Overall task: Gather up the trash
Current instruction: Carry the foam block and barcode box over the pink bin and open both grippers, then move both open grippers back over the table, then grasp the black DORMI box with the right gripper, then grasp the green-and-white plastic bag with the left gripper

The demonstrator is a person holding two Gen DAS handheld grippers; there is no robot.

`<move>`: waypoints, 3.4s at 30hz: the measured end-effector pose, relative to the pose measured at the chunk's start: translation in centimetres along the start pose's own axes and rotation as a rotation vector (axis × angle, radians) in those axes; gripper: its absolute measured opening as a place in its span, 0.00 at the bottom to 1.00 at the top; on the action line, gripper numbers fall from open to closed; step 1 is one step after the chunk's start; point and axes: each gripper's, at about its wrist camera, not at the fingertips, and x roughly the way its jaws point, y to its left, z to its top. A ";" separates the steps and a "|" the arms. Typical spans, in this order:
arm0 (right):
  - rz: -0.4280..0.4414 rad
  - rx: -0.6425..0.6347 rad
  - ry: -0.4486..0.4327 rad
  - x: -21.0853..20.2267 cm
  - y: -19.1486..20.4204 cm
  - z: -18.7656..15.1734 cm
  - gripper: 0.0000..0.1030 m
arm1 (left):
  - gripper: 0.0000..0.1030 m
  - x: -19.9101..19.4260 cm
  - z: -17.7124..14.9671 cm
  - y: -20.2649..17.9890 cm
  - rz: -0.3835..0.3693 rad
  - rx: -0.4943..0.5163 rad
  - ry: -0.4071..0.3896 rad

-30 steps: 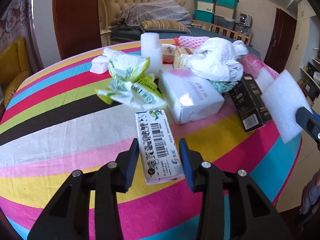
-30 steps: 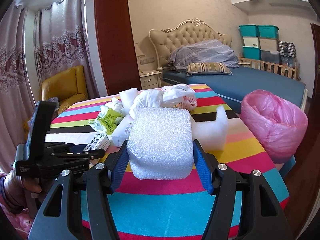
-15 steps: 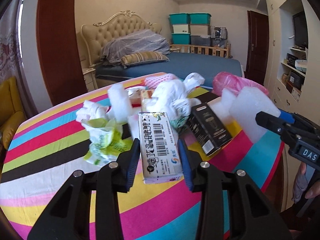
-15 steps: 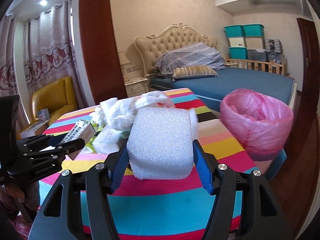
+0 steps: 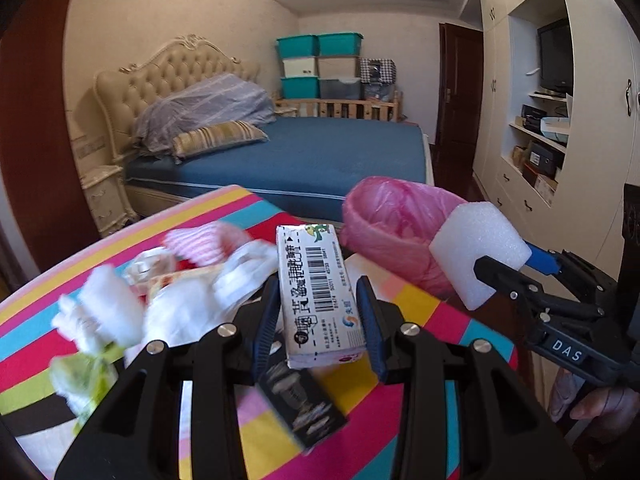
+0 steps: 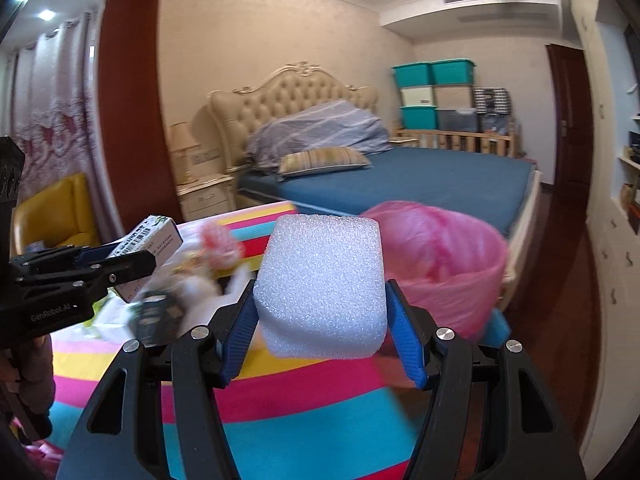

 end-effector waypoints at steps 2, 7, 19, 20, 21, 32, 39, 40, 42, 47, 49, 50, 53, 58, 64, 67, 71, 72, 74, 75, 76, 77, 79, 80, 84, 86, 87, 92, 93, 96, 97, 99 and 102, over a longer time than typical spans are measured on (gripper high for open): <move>-0.040 -0.017 -0.006 1.1 -1.7 0.9 0.58 | 0.37 2.4 1.8 -0.6 -0.051 -0.022 0.033; -0.103 -0.026 -0.001 5.1 -6.1 3.0 0.58 | 0.37 8.2 6.3 -2.9 -0.133 -0.031 0.057; -0.092 -0.031 0.033 11.1 -11.1 3.6 0.61 | 0.39 18.4 11.5 -7.4 -0.223 -0.037 0.120; -0.094 -0.036 0.034 11.3 -11.1 3.5 0.73 | 0.42 18.6 11.5 -7.5 -0.218 -0.031 0.123; -0.107 -0.037 0.030 11.3 -11.3 3.2 0.81 | 0.53 18.7 11.5 -7.6 -0.196 -0.027 0.122; -0.140 0.048 -0.008 3.7 -10.4 1.3 0.82 | 0.96 9.2 10.2 -2.5 0.013 -0.062 -0.072; -0.144 0.062 0.031 0.6 -6.4 -0.6 0.82 | 0.96 1.4 5.9 -1.7 0.027 -0.025 -0.179; -0.134 0.058 0.040 0.3 -5.6 -0.9 0.82 | 0.96 0.8 5.1 -1.5 0.019 -0.022 -0.178; -0.118 0.038 0.048 -0.1 -4.1 -1.5 0.82 | 0.96 -0.6 3.2 -0.8 0.007 -0.011 -0.163; -0.076 -0.031 0.042 -1.3 -0.3 -2.5 0.82 | 0.96 -3.8 -1.1 2.1 0.062 -0.038 -0.137; -0.046 -0.038 0.052 -1.2 0.8 -2.5 0.82 | 0.96 -5.1 -3.0 4.4 0.111 -0.088 -0.126; -0.030 -0.038 0.058 -1.1 1.3 -2.6 0.82 | 0.96 -5.6 -3.6 5.2 0.131 -0.106 -0.121; 0.018 -0.057 0.087 -0.5 3.5 -2.8 0.82 | 0.96 -7.2 -5.8 7.8 0.202 -0.170 -0.106; 0.102 -0.090 0.135 -0.1 7.0 -3.3 0.82 | 0.96 -9.0 -8.2 9.8 0.274 -0.185 -0.095; 0.154 -0.155 0.173 0.6 11.2 -3.8 0.82 | 0.96 -8.9 -10.5 11.0 0.306 -0.209 -0.041; 0.167 -0.186 0.191 1.3 12.7 -4.0 0.82 | 0.96 -8.9 -11.3 11.7 0.320 -0.228 -0.028; 0.176 -0.201 0.223 2.7 14.3 -4.5 0.82 | 0.96 -9.1 -12.1 12.4 0.325 -0.254 -0.017; 0.180 -0.196 0.239 3.1 14.6 -4.5 0.82 | 0.96 -9.2 -12.3 12.7 0.323 -0.266 -0.012; 0.190 -0.193 0.256 3.7 15.1 -4.6 0.82 | 0.96 -9.2 -12.7 13.1 0.321 -0.283 -0.004; 0.194 -0.198 0.263 4.0 15.5 -4.6 0.82 | 0.96 -9.2 -12.9 13.4 0.319 -0.292 0.001; 0.193 -0.205 0.266 4.1 15.7 -4.7 0.81 | 0.96 -9.2 -13.1 13.6 0.317 -0.299 0.005; 0.188 -0.214 0.271 4.4 16.0 -4.8 0.80 | 0.96 -9.3 -13.1 13.5 0.318 -0.301 0.007; 0.180 -0.216 0.279 4.8 16.3 -5.0 0.78 | 0.96 -9.5 -13.2 13.7 0.314 -0.311 0.008; 0.178 -0.211 0.283 5.0 16.3 -4.9 0.75 | 0.96 -9.5 -13.3 13.8 0.312 -0.315 0.009; 0.190 -0.189 0.299 5.6 16.1 -5.0 0.63 | 0.96 -9.1 -12.9 14.7 0.296 -0.344 0.034; 0.206 -0.185 0.299 5.6 16.1 -5.2 0.49 | 0.96 -8.7 -12.6 15.4 0.294 -0.365 0.052; 0.215 -0.180 0.302 5.7 16.0 -5.3 0.37 | 0.96 -8.5 -12.5 15.6 0.297 -0.370 0.055; 0.219 -0.152 0.257 4.8 15.5 -5.6 0.37 | 0.95 -7.5 -11.4 15.9 0.329 -0.343 0.084; 0.221 -0.150 0.254 4.7 15.4 -5.7 0.37 | 0.95 -7.3 -11.1 15.9 0.340 -0.334 0.081; 0.236 -0.135 0.253 4.4 15.2 -5.8 0.37 | 0.88 -6.6 -10.1 15.8 0.352 -0.312 0.080; 0.240 -0.132 0.253 4.3 15.1 -5.9 0.37 | 0.84 -6.1 -9.9 15.8 0.354 -0.305 0.096; 0.250 -0.126 0.246 4.1 15.0 -5.9 0.37 | 0.79 -5.2 -9.9 16.0 0.359 -0.299 0.125; 0.265 -0.131 0.230 3.6 15.0 -5.9 0.37 | 0.59 -4.1 -10.2 16.1 0.342 -0.305 0.158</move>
